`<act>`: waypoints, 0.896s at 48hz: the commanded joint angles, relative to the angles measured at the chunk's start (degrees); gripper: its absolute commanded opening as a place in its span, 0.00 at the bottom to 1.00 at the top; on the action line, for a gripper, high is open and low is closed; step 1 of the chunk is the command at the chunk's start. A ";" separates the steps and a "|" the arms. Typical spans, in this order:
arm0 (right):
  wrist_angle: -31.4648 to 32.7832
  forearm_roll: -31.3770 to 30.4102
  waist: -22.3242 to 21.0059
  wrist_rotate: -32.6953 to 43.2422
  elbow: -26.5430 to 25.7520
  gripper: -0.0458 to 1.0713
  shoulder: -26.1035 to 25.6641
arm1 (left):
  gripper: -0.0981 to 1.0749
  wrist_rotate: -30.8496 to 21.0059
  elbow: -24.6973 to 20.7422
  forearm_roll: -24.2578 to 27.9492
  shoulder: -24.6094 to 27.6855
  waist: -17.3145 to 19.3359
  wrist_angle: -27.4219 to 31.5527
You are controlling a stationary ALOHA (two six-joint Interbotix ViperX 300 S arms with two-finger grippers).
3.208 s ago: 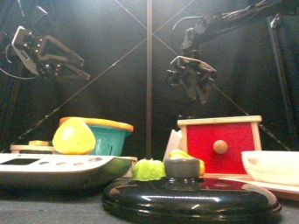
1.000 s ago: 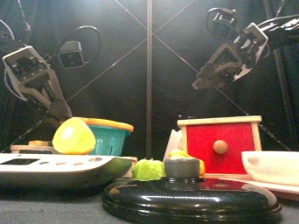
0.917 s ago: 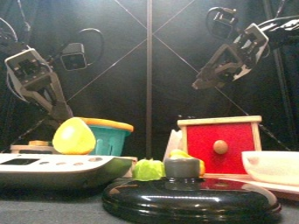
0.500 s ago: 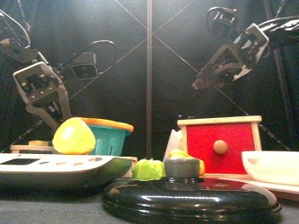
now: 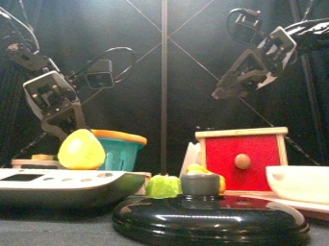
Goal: Grab corn bottom
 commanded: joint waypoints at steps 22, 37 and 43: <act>-0.35 0.18 0.09 0.26 -0.26 0.76 -0.09 | 0.71 0.00 -2.46 0.62 -5.10 0.18 1.85; -0.44 0.09 0.09 0.26 0.00 0.76 0.00 | 0.71 0.09 -2.64 0.70 -5.01 0.18 1.93; -0.44 0.18 0.09 0.26 0.18 0.76 0.00 | 0.71 0.09 -3.08 0.79 -5.10 0.26 1.93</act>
